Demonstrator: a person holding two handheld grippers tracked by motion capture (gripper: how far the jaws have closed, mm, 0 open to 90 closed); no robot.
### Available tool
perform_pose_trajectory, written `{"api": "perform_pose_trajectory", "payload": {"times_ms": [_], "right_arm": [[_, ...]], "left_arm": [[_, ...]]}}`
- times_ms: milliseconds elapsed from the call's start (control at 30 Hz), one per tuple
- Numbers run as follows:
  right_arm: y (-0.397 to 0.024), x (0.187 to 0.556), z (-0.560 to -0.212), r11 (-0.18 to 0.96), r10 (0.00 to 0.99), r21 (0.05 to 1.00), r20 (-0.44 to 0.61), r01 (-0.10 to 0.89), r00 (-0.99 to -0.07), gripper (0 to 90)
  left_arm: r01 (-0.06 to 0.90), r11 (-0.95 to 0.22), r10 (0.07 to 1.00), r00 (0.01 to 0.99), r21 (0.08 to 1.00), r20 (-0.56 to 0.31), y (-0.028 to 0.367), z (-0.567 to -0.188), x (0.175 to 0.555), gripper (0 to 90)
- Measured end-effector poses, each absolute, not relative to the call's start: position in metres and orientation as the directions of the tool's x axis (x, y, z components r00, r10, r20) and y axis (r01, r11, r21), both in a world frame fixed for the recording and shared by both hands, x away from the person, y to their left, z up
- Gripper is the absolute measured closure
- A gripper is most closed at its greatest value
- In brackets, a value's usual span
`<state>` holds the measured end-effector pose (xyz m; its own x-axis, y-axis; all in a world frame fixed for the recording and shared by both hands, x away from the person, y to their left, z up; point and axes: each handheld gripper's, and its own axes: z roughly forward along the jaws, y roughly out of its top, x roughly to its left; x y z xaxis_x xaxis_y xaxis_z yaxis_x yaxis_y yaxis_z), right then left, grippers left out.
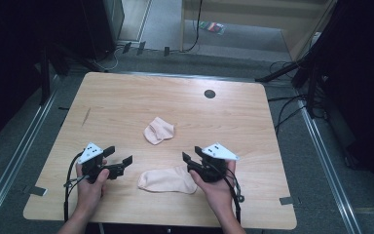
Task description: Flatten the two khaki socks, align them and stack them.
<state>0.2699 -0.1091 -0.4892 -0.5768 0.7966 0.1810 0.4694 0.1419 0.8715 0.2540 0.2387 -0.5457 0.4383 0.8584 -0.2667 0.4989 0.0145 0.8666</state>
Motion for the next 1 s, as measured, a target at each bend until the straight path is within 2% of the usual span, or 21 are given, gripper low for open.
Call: {"api": "perform_pose_trajectory", "payload": {"times_ms": [233,267,433,567,600,733,767,800,900,1000], "right_arm": [[-0.071,0.3,-0.485,0.184,0.769,0.869,0.164,0.46,-0.617,58.0],[-0.056,0.313,-0.487,0.212,0.76,0.859,0.155,0.466,-0.632,61.6],[-0.034,0.334,-0.496,0.276,0.75,0.836,0.122,0.474,-0.65,66.3],[-0.018,0.353,-0.511,0.326,0.751,0.796,0.11,0.51,-0.652,66.3],[-0.01,0.361,-0.521,0.364,0.75,0.773,0.088,0.52,-0.656,63.9],[0.0,0.366,-0.532,0.411,0.744,0.75,0.053,0.518,-0.667,63.1],[0.003,0.369,-0.538,0.438,0.756,0.736,0.01,0.516,-0.655,67.6],[0.003,0.369,-0.538,0.438,0.756,0.736,0.01,0.516,-0.655,67.6],[0.003,0.37,-0.542,0.438,0.771,0.735,-0.01,0.518,-0.637,86.0],[-0.001,0.371,-0.537,0.4,0.776,0.743,0.037,0.536,-0.63,88.7]], "left_arm": [[0.497,-0.007,0.869,0.432,0.868,-0.241,0.235,-0.549,0.253,14.0],[0.499,-0.01,0.869,0.433,0.867,-0.239,0.235,-0.549,0.253,14.2],[0.504,-0.023,0.868,0.438,0.863,-0.232,0.234,-0.549,0.253,14.5],[0.505,-0.027,0.872,0.434,0.863,-0.227,0.233,-0.55,0.254,14.7],[0.509,-0.027,0.871,0.435,0.86,-0.229,0.232,-0.55,0.254,14.8],[0.513,-0.032,0.873,0.433,0.858,-0.226,0.232,-0.55,0.255,14.9],[0.514,-0.032,0.873,0.432,0.857,-0.226,0.232,-0.55,0.255,15.1],[0.515,-0.034,0.873,0.432,0.857,-0.225,0.232,-0.55,0.255,15.1],[0.515,-0.038,0.872,0.435,0.856,-0.223,0.231,-0.55,0.256,15.1],[0.518,-0.036,0.871,0.435,0.855,-0.227,0.232,-0.55,0.256,15.3]]}}
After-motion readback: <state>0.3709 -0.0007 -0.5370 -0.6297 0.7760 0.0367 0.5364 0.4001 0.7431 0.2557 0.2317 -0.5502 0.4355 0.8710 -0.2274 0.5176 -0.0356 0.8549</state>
